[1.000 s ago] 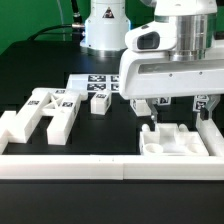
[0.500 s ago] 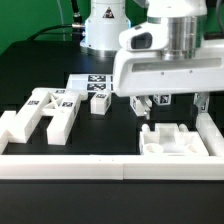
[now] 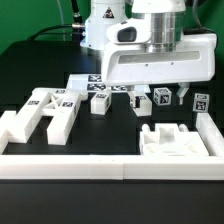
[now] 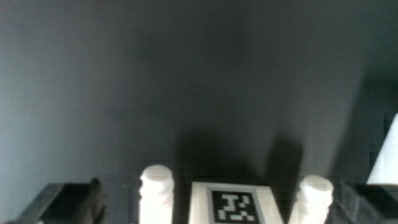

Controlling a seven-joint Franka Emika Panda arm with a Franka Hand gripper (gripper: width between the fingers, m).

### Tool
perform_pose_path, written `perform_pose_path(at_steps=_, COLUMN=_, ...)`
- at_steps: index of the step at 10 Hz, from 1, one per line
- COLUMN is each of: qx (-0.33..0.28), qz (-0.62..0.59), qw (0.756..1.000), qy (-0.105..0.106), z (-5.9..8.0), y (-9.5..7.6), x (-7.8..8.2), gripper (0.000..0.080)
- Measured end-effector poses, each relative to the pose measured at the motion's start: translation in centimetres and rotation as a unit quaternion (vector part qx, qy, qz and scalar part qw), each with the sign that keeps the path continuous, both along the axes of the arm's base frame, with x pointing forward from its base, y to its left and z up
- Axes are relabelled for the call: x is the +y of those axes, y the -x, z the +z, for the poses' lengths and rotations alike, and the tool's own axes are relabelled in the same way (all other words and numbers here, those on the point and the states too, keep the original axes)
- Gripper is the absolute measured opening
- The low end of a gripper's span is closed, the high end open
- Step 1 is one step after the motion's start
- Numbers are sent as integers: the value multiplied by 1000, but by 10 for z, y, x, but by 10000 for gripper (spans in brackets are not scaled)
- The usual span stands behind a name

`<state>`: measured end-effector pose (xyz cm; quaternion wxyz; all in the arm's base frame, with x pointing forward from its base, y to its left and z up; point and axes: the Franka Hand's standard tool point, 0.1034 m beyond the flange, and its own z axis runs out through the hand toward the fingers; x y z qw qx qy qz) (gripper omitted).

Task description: Assemble chair

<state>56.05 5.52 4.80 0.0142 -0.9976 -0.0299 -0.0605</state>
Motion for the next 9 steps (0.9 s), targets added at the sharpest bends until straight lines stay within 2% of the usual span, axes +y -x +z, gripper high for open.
perform_pose_path(at_steps=3, qx=31, qz=2, qw=1000, qy=1, z=-2, y=6, x=-2, gripper=648)
perform_pose_path(at_steps=4, qx=87, qz=4, qw=996, qy=5, z=-3, y=18, x=-10, gripper=648)
perform_pose_path(at_steps=6, qx=134, qz=-7, qw=991, qy=8, z=-7, y=30, x=-23, gripper=648)
perform_pose_path(at_steps=7, qx=174, qz=-8, qw=985, qy=9, z=-9, y=41, x=-22, gripper=648)
perform_pose_path(at_steps=9, qx=230, qz=-6, qw=973, qy=9, z=-8, y=40, x=-20, gripper=648)
